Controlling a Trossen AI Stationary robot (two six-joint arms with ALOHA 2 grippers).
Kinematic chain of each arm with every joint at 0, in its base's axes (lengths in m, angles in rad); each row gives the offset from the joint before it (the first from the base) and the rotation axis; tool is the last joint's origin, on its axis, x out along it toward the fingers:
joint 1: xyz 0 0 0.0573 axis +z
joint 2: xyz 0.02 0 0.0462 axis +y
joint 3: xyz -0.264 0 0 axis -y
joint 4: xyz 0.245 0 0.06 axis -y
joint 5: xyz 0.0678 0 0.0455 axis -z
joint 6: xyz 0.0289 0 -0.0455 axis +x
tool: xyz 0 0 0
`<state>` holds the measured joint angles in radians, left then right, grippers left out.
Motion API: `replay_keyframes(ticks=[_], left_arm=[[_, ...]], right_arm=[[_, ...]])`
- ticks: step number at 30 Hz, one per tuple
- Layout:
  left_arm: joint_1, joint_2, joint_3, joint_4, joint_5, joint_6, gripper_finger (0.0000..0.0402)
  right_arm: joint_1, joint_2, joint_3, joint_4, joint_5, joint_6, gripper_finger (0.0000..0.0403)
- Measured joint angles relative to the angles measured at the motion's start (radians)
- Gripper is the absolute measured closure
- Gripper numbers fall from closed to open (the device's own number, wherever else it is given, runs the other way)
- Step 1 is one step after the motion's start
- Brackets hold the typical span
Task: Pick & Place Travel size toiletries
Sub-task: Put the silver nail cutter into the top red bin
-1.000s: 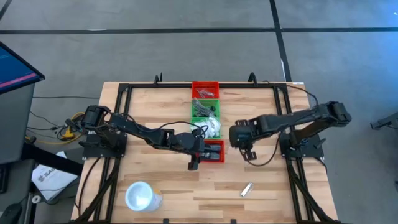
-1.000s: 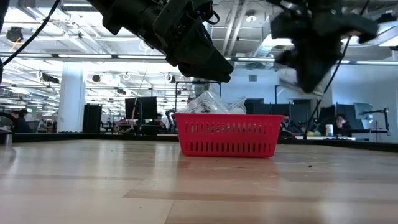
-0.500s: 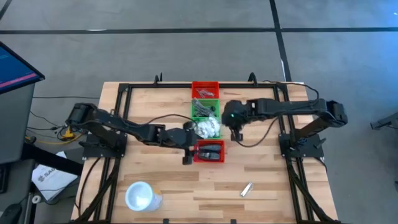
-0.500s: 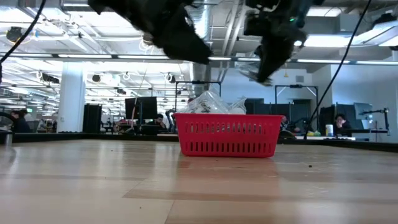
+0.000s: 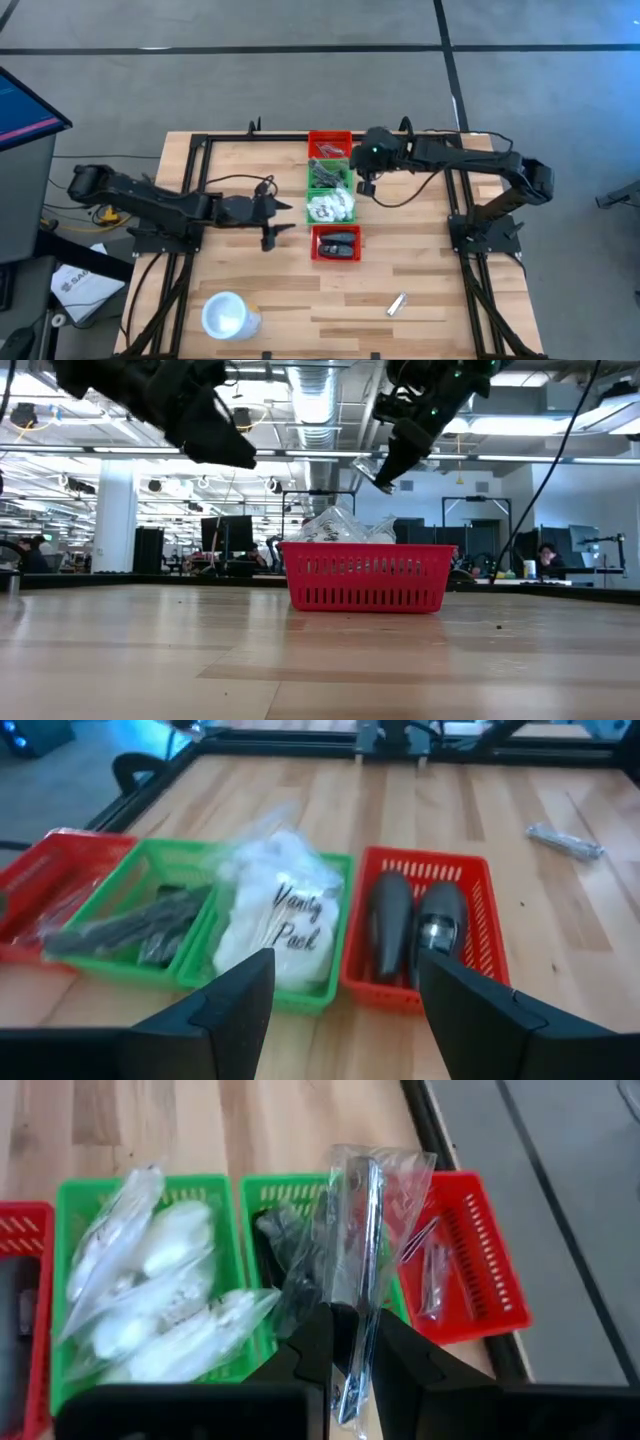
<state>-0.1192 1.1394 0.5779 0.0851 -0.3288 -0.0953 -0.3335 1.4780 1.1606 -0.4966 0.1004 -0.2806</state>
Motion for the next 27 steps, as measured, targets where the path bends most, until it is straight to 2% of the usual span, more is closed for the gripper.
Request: replay_keyframes(ticks=[7, 9, 18, 27], left_arm=[[0.003, -0.080, -0.075, 0.040, -0.022, -0.015, 0.0165], [0.003, -0.079, -0.079, 0.054, -0.021, -0.015, 0.0165], [0.003, -0.078, -0.085, 0.062, -0.020, -0.022, 0.0165], [-0.001, -0.078, -0.085, 0.073, -0.019, -0.022, 0.0165]], right_arm=[[-0.106, 0.088, 0.011, 0.125, -0.084, -0.023, 0.0369], [-0.138, 0.139, 0.025, 0.100, -0.102, -0.040, 0.0369], [-0.222, 0.385, 0.246, 0.078, -0.148, -0.081, 0.0369], [-0.264, 0.530, 0.422, -0.018, -0.190, -0.112, 0.0369]])
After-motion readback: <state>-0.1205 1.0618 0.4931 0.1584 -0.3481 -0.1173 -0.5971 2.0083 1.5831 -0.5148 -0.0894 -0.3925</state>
